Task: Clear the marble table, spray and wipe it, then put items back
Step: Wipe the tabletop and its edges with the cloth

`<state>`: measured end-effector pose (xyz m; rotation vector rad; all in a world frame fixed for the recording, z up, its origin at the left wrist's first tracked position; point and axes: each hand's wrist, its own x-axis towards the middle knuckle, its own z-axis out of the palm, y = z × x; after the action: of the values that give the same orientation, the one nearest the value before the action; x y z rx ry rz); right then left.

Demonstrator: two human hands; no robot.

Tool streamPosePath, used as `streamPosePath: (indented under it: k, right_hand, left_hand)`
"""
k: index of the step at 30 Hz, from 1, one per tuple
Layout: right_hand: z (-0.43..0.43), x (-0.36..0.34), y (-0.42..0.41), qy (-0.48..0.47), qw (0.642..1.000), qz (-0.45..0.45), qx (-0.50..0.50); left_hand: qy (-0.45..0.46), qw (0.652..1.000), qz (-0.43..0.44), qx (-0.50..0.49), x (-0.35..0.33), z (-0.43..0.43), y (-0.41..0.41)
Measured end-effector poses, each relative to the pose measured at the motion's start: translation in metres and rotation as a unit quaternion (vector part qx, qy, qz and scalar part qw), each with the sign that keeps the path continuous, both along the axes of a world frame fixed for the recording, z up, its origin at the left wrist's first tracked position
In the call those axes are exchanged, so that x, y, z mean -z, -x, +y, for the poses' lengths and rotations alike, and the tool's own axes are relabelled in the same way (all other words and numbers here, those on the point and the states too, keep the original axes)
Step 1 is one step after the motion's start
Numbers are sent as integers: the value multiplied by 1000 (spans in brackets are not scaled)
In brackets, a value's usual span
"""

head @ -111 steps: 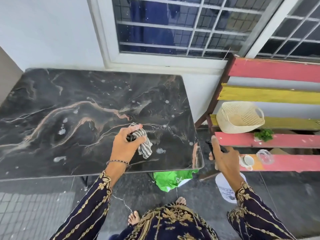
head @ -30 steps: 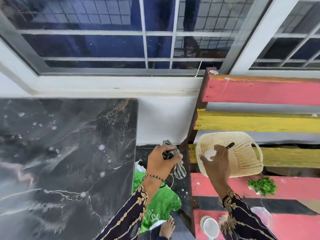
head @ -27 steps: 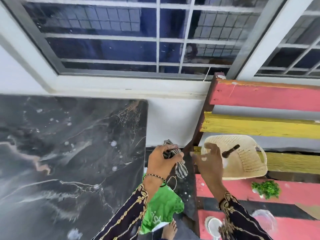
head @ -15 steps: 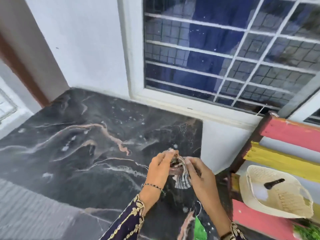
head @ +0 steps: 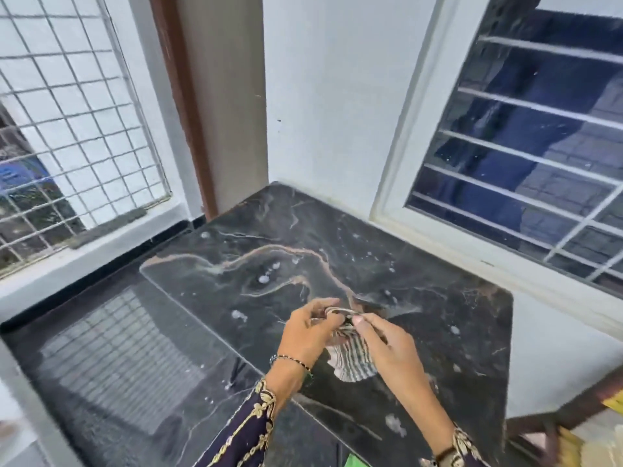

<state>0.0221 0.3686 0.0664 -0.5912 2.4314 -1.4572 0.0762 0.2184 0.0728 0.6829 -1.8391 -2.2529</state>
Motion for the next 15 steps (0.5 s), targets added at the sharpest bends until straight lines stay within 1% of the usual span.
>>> streamPosePath:
  k: [3,6,11,12,15]
  right_hand:
    - [-31,5,12,-8,999,-31,-24]
    - [-62,6,35,-34,998,-27,-51]
    - [-123,-8,94,-106,988,59,-99]
    - [-135,-14,107,-114,985,74,-106]
    - [-175,-22,144,-106,984,78,-121]
  left_hand:
    - [33,998,-24,-40,8,-29,6]
    - [66,995,-48,-52,17,-61,18]
    - [161,985,-56,23,11,-131,49]
    - [162,984,-66,38,7,-143,55]
    - [144,983,-87,78,2,-185,78]
